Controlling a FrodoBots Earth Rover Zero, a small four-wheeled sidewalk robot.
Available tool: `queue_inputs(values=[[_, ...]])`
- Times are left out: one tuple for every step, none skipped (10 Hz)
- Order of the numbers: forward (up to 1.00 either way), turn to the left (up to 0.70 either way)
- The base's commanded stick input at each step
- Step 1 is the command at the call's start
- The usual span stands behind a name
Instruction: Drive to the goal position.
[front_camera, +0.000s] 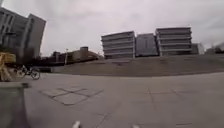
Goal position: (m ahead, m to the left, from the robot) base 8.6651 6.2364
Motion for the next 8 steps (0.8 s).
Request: queue_inputs(values=[[1.0, 0.0], [1.0, 0.01], [1.0, 0.03], [1.0, 0.18], [1.0, 0.4], [1.0, 0.4], [1.0, 0.4], [1.0, 0.39]])
